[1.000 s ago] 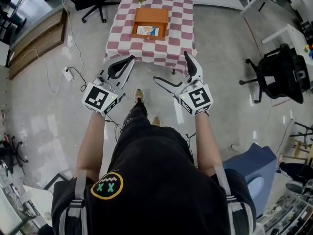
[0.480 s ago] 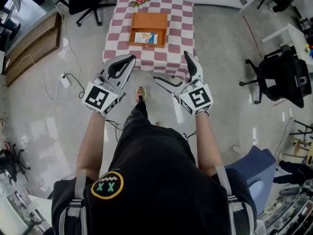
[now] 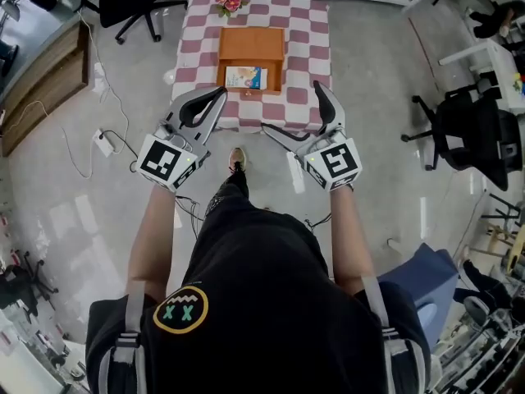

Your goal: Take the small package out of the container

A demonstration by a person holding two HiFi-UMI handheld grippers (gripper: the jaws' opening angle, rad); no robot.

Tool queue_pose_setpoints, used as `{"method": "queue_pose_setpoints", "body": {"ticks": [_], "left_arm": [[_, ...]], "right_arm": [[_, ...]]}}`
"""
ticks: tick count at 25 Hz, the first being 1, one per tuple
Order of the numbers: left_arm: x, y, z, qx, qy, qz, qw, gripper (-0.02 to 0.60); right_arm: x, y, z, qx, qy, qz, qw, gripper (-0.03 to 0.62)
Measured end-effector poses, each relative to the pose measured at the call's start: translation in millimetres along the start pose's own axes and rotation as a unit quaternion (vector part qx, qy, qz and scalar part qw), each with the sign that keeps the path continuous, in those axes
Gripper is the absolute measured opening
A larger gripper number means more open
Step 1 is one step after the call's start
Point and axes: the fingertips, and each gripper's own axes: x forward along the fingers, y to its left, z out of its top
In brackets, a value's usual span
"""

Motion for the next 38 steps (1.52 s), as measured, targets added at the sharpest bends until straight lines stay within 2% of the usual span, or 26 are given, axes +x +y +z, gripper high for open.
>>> {"method": "queue_pose_setpoints", "body": {"ticks": [11, 21, 29, 38], "left_arm": [[47.5, 90.3, -20.2, -0.012, 0.002, -0.024, 0.9996, 0.017], [70.9, 131.2, -33.8, -0.025, 0.010, -0.027, 0.9993, 0.017], [85.8, 128.3, -39.0, -0.022, 0.026, -0.009, 0.9994, 0.017], [88.5, 124.0, -36.9, -0.018, 0.039, 0.011, 0.9990, 0.017]], "right_arm": [[88.9, -54.4, 2.0, 0.003, 0.024, -0.026, 0.999, 0.595], [140.2, -79.8, -20.9, 0.016, 0.054, -0.019, 0.998, 0.595], [167.0, -104.4, -80.7, 0.051, 0.101, 0.010, 0.994, 0.595], [188.8, -116.0, -163.6, 0.108, 0.167, 0.032, 0.979, 0.595]]}}
